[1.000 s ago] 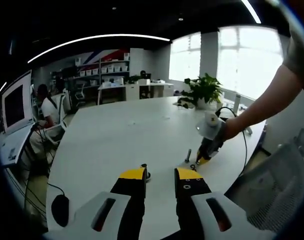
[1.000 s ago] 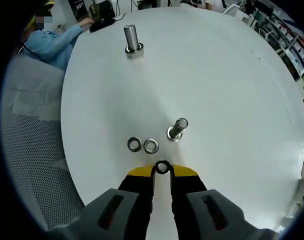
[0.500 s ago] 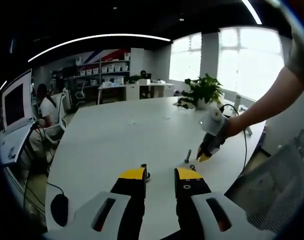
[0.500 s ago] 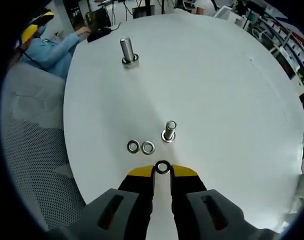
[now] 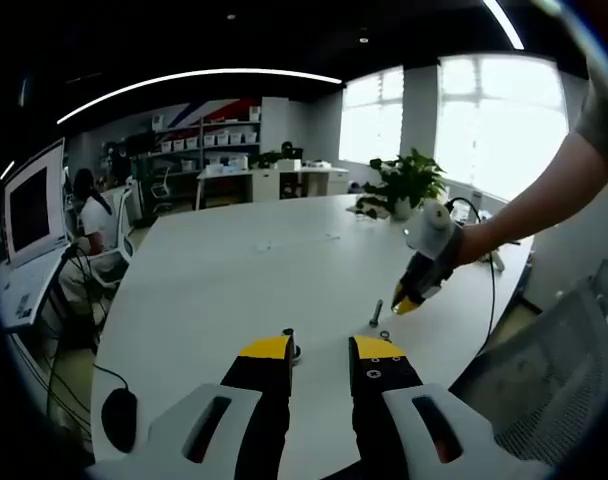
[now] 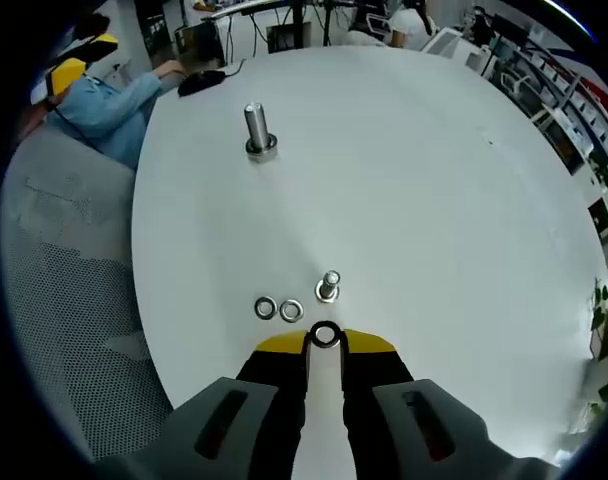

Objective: Place the washer onto the threaded stud by aligning its center hole with the stud, sliding it down to the base, and recovering from edge contact or off-axis alignment until the washer reaches the visible bottom stop.

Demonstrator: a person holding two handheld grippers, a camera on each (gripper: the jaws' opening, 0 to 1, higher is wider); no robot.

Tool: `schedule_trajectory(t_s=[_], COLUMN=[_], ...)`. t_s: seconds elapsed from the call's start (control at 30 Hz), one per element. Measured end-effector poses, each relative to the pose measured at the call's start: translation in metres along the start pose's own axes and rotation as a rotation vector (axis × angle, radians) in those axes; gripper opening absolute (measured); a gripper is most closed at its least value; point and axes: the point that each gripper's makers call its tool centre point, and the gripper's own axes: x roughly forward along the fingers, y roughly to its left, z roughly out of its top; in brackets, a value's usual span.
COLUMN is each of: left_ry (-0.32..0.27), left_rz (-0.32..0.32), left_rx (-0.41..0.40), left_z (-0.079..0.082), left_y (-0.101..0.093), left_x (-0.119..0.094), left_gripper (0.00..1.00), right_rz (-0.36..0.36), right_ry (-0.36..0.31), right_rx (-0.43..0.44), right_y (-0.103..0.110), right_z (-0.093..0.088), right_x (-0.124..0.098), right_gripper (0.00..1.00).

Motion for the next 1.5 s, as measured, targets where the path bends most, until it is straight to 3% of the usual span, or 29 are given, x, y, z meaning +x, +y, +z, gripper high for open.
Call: schedule_trajectory(t_s=[0.8,1.5], left_ry=[-0.026,-0.053], left_rz=[0.002,0.010], left_rx=[-0.006,-0.018], left_z=[0.005,0.009], left_y=[0.000,0.003], left_x=[-0.003,-0.006], left_gripper=[0.20,0.20], right_rz=[-0.033,-0.042], right_ry=[-0.050,-0.010], right_rx=[-0.061,-0.098], right_y=[0.001,-0.003], right_z=[0.030,0.038], right_x=[-0.019,-0.011], right_gripper=[0.13,0.13])
